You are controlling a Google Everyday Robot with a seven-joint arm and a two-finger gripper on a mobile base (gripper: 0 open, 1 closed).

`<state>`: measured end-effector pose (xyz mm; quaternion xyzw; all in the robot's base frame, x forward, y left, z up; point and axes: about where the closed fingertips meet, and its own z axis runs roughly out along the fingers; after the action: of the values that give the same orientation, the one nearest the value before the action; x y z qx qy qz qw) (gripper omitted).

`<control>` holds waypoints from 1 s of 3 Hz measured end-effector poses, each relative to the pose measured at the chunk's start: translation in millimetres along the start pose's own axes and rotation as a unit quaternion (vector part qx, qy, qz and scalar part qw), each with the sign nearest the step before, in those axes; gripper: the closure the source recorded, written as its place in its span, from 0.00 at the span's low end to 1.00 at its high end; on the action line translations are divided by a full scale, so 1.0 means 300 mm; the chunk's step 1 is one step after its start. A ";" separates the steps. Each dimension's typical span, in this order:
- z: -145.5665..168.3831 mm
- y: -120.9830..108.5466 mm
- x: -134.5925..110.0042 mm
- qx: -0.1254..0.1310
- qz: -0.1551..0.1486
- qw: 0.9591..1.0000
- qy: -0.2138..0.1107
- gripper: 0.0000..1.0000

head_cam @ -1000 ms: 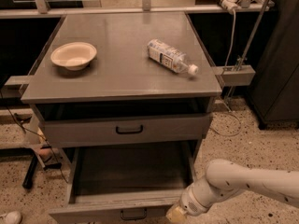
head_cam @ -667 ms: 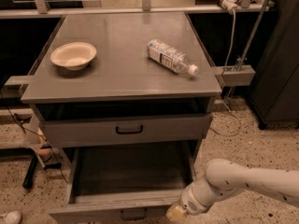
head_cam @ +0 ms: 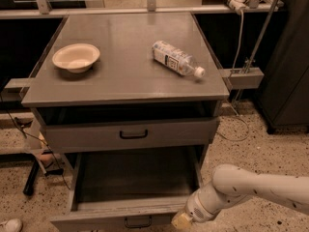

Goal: Close middle drawer

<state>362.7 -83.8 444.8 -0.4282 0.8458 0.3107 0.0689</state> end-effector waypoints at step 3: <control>0.000 0.000 0.000 0.000 0.000 1.000 0.000 0.00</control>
Offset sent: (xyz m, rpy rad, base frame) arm 0.0000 0.0000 0.0000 0.0000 0.0000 0.0000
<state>362.6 -83.7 444.8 -0.4282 0.8458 0.3107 0.0689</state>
